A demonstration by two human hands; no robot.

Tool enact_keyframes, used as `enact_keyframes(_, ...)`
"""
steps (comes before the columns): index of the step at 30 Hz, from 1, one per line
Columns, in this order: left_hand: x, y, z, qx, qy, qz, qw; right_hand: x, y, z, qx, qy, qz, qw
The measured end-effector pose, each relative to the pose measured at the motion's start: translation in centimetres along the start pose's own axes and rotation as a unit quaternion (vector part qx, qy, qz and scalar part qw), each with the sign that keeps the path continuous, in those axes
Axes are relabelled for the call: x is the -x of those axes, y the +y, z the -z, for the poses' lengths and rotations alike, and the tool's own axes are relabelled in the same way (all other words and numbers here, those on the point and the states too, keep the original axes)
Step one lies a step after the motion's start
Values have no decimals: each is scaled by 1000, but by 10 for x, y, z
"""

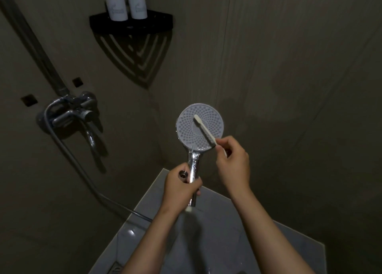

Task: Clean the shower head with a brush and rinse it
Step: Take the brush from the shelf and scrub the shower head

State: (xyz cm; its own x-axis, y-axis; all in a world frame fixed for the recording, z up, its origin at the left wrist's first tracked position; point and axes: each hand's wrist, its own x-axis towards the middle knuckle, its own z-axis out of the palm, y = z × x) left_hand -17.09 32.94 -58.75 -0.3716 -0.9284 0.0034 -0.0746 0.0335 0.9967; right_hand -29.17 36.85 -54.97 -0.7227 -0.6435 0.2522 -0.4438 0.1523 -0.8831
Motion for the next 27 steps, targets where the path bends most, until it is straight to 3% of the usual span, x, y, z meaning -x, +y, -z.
enact_keyframes(10,1,0,-5,3,-4,-15,1000,-16,1,10,-9,98,-21,995)
enact_keyframes(17,0,-3,-8,-1,-19,-13,1000,-10,-2,-3,-30,-17,41,999)
enact_keyframes(20,2,-2,-9,7,-18,-15,1000,-12,-2,-3,-26,-25,45,998)
enact_keyframes(27,2,-4,-8,-2,-13,-16,1000,-21,4,9,-10,67,23,997)
